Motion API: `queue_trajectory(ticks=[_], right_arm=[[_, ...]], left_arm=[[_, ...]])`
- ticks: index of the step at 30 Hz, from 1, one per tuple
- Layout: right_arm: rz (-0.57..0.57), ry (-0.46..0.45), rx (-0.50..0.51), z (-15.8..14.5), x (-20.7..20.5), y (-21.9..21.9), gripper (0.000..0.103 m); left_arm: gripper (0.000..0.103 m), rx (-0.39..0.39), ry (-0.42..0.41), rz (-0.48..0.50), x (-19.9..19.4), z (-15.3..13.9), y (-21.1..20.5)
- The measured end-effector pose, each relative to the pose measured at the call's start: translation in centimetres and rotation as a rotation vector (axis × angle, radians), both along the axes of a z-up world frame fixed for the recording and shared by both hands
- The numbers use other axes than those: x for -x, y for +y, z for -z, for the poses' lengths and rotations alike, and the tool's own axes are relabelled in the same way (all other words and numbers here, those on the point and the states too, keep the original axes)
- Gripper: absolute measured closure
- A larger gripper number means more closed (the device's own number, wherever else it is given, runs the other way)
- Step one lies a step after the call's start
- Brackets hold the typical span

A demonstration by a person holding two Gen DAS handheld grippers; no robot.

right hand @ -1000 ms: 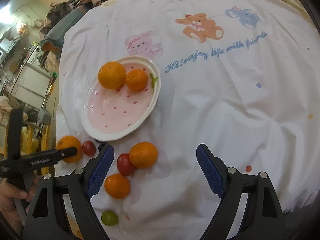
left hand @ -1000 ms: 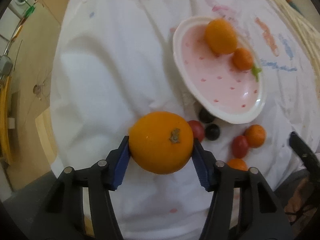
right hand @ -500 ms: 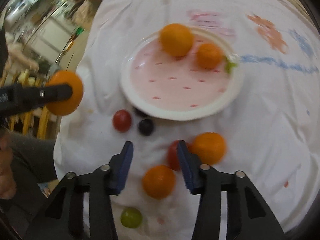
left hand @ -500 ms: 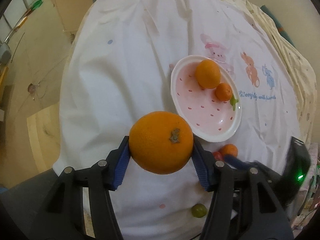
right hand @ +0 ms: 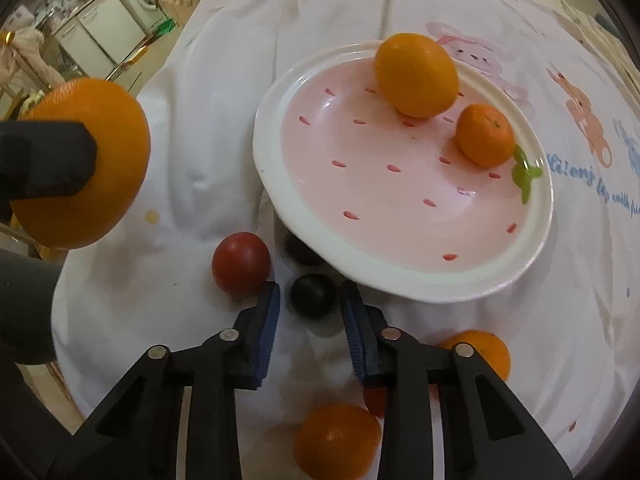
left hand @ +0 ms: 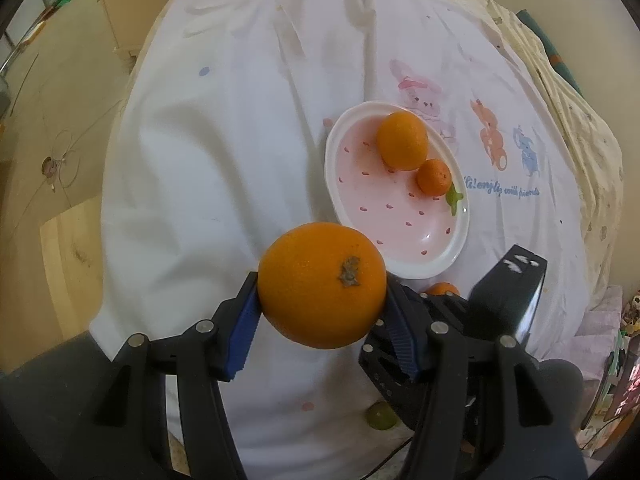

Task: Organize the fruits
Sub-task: 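Grasp a dark plum with the right gripper while the left gripper holds the orange, then carry the orange and dark plum over the pink plate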

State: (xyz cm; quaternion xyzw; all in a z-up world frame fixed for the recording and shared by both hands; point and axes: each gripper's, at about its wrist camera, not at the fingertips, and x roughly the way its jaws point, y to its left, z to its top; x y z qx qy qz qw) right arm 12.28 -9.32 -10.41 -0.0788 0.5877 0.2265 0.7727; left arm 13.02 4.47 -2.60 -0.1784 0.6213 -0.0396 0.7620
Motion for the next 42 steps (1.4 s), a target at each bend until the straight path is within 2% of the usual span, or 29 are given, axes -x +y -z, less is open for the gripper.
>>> queue_trajectory(ticks=[2,9,15,19,23,29,36,42], right_arm=[[-0.007,-0.018,0.003,-0.2,0.1,0.1,0.079],[-0.002,0.002,-0.046,-1.3,0.8,-1.4,0.079],[0.032,0.033,-0.122,-3.6,1.7,-4.3,0.079],[0.072,0.02,-0.191,-5.6,2.2,-6.9,0.079],[0.107,-0.035,-0.216,-7.8,2.4,-9.3,0.079],[0.197,-0.104,-0.264,-9.2,0.2,-11.8,0.079],[0.251,-0.129,-0.309,-9.7,-2.3,-13.2,0.079],[0.263,-0.124,-0.309,-9.2,-4.8,-14.0,0.079]], left_arm=[[0.048,-0.001,0.003,0.003,-0.1,0.1,-0.2],[0.048,-0.011,0.012,0.021,-0.3,0.5,-0.8],[0.048,-0.034,0.013,0.032,-0.3,0.9,-1.2],[0.048,-0.064,-0.002,0.061,-0.2,0.9,-1.9],[0.048,-0.085,-0.013,0.07,-0.2,1.0,-2.1],[0.048,-0.088,-0.03,0.063,-0.4,1.1,-2.4],[0.048,-0.119,-0.092,0.054,-1.0,0.5,-2.9],[0.048,-0.141,-0.103,0.062,-3.1,0.6,-3.3]])
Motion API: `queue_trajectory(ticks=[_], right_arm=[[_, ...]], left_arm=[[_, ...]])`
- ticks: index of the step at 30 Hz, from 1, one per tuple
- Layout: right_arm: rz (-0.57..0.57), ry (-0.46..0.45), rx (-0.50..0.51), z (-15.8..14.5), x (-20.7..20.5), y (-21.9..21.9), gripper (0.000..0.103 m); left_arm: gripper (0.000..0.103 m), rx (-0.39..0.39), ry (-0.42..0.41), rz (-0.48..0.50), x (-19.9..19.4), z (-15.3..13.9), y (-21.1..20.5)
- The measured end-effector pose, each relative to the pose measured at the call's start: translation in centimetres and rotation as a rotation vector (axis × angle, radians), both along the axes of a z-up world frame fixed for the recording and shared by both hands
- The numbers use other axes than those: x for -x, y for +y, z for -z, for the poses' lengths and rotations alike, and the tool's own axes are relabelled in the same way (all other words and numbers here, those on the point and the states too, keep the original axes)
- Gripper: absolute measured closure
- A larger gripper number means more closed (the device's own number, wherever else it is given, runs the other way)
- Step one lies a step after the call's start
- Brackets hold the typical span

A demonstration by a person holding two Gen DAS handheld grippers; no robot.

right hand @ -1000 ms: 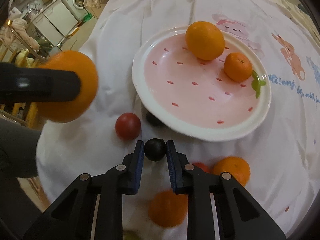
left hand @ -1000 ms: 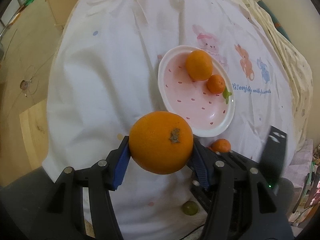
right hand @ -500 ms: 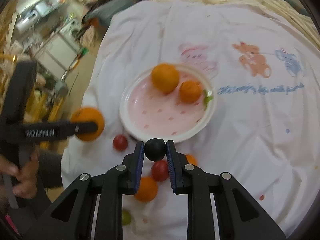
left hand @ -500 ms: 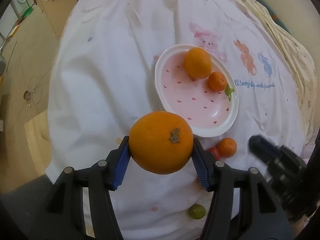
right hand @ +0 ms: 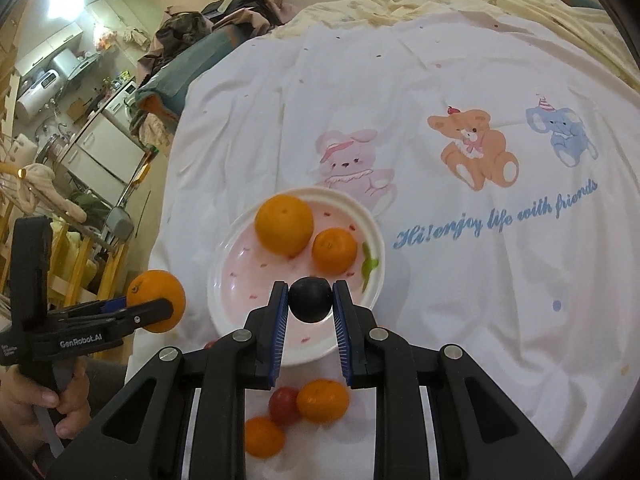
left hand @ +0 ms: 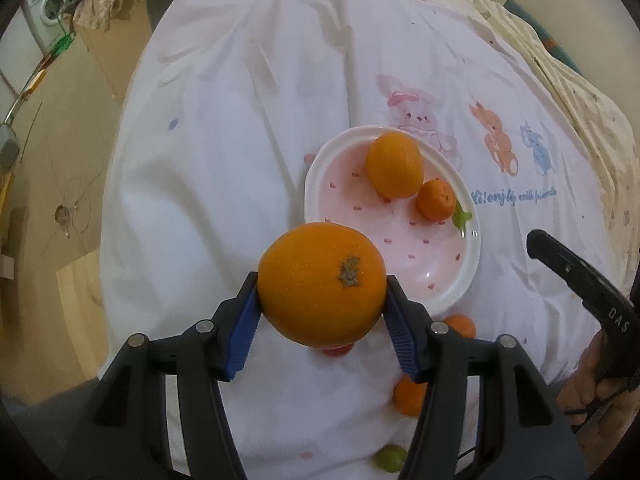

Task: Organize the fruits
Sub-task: 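Carry the orange and dark plum over the pink plate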

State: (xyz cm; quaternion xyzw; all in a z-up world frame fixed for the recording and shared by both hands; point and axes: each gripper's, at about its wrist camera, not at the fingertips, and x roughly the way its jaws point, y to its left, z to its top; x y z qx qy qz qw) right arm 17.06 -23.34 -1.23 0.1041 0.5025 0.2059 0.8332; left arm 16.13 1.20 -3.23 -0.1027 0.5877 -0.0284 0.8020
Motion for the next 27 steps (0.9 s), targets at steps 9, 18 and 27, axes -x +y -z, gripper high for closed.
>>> queue_trajectory(ticks=[9,18,27], right_arm=[[-0.015,0.048,0.03,2.7,-3.8,0.4,0.079],[-0.045,0.121,0.041,5.8,-4.8,1.5,0.079],[-0.045,0.125,0.077,6.5,-4.8,1.6,0.079]], left_arm=[[0.048,-0.046,0.01,0.021,-3.7,2.4,-1.9],[0.048,-0.038,0.043,0.007,-6.8,4.3,-2.7],[0.047,-0.072,0.026,-0.004,-8.0,4.9,-3.4]])
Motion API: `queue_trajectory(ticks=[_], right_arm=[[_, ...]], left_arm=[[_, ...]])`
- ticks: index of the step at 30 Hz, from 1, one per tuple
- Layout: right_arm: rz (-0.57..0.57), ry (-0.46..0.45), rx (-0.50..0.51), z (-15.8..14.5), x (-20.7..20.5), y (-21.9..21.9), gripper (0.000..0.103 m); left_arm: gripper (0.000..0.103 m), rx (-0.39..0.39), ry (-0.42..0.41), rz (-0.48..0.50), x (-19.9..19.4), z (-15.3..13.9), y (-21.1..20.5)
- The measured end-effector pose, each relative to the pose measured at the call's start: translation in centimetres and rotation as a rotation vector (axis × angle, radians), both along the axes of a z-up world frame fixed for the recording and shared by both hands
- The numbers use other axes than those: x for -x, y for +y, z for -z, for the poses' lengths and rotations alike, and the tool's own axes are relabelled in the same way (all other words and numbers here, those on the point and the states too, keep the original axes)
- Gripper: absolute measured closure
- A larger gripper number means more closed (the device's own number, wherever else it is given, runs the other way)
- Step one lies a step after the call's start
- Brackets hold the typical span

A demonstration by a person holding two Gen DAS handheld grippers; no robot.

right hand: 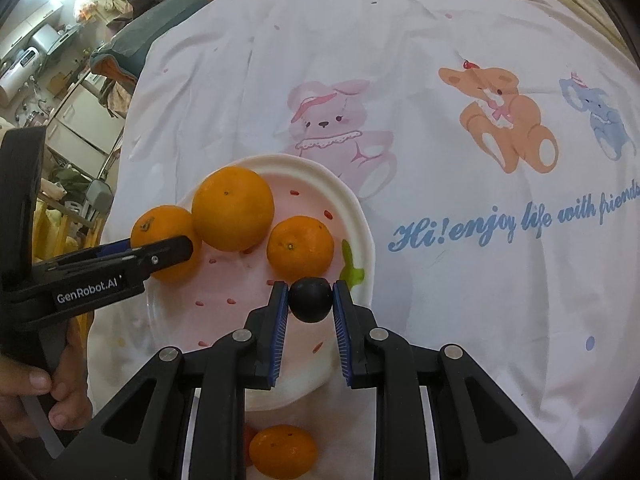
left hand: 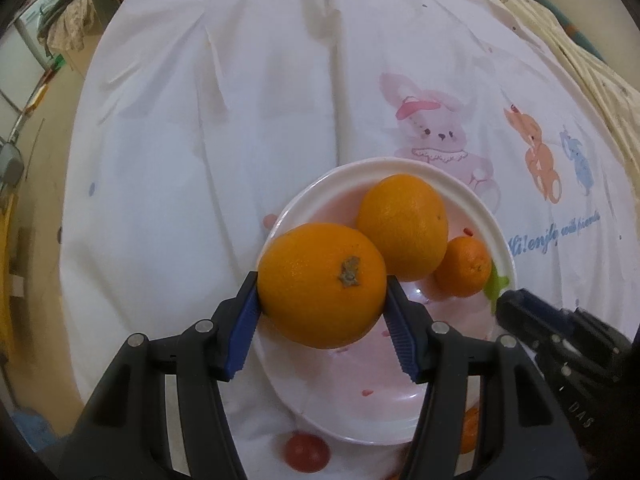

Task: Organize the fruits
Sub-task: 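Carry the orange and dark plum over the pink plate, then lower both fruits into the plate and open both grippers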

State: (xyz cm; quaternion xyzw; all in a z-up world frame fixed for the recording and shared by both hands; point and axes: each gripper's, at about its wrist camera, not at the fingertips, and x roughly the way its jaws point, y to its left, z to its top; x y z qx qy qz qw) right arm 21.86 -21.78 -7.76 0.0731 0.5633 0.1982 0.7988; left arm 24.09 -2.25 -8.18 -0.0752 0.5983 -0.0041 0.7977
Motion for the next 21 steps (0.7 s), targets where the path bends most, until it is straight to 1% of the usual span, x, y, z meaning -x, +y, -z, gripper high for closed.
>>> queue_trajectory(ticks=[4,9,17,21], right_arm=[[0.015,0.021,-0.001,0.33,-0.16,-0.31,0.079],[0.016,0.02,-0.003,0.2,-0.12,-0.28,0.079],[0.008,0.009,0.011,0.2,-0.14,0.05,0.078],[0.009,0.008,0.006,0.25,-0.19,0.02,0.076]], left_arm=[[0.047,0.002,-0.002,-0.012,-0.28,0.0,0.09],[0.046,0.005,-0.001,-0.02,-0.36,-0.01,0.01],[0.046,-0.007,0.006,0.005,-0.44,0.06,-0.14],[0.045,-0.042,0.007,0.025,-0.43,0.06,-0.35]])
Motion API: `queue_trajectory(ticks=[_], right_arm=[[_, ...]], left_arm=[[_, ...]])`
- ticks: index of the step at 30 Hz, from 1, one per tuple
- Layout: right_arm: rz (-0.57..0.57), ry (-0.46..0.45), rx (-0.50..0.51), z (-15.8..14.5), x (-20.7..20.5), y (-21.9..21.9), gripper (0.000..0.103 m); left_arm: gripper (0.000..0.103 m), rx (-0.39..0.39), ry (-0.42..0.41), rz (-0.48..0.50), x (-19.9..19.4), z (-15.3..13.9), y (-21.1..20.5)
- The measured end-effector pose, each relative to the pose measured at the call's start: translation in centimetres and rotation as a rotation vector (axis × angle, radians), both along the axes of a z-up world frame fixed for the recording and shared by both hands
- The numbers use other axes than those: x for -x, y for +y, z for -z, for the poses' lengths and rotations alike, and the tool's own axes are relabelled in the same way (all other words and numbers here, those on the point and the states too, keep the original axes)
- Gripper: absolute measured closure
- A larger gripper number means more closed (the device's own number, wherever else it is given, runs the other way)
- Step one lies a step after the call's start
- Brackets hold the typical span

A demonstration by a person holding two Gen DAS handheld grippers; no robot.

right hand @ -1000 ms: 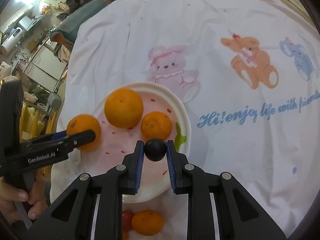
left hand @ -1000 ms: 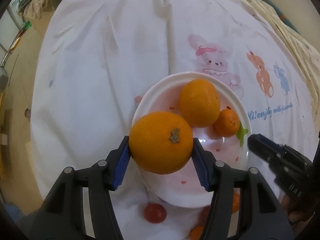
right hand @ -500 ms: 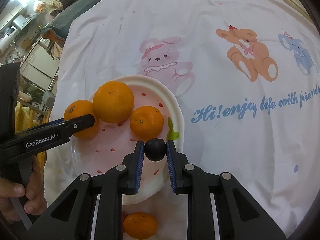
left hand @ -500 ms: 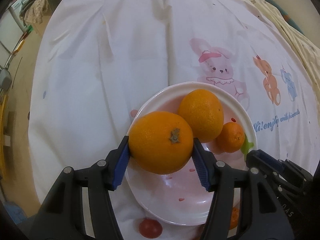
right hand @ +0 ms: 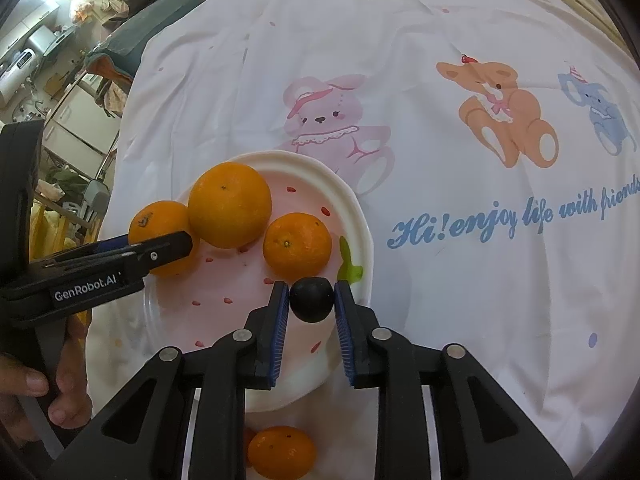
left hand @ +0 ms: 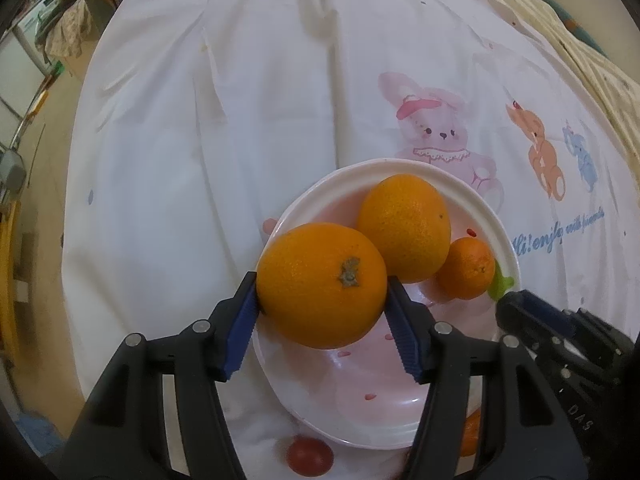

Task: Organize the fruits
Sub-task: 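Lower both fruits into the plate and open both grippers, then withdraw both grippers from the plate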

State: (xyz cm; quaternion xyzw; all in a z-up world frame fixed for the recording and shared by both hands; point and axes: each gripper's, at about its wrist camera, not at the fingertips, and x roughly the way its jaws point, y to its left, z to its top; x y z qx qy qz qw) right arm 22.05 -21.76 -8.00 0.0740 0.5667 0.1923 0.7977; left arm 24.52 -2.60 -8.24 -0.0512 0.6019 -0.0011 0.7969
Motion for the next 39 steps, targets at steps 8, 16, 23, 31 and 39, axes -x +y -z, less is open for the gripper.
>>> queue_trajectory(ticks=[8,16,23,31,39], right_arm=[[0.019,-0.014,-0.03,-0.7,0.0,-0.4,0.076],[0.061,-0.047,-0.072,-2.1,0.2,-1.3,0.033],[0.084,-0.052,-0.091,-2.9,0.6,-2.0,0.027],[0.092,-0.113,-0.104,-5.6,3.0,-2.9,0.018],[0.101,-0.167,-0.103,-7.3,5.6,-3.6,0.018]], left_arm=[[0.018,-0.012,-0.048,0.007,0.4,-1.0,-0.2],[0.018,0.033,-0.081,-0.022,0.2,-2.4,1.1],[0.018,0.047,-0.123,-0.033,1.3,-3.9,1.8],[0.018,0.038,-0.178,-0.023,3.6,-6.3,2.0],[0.018,0.033,-0.217,-0.012,7.1,-7.8,2.3]])
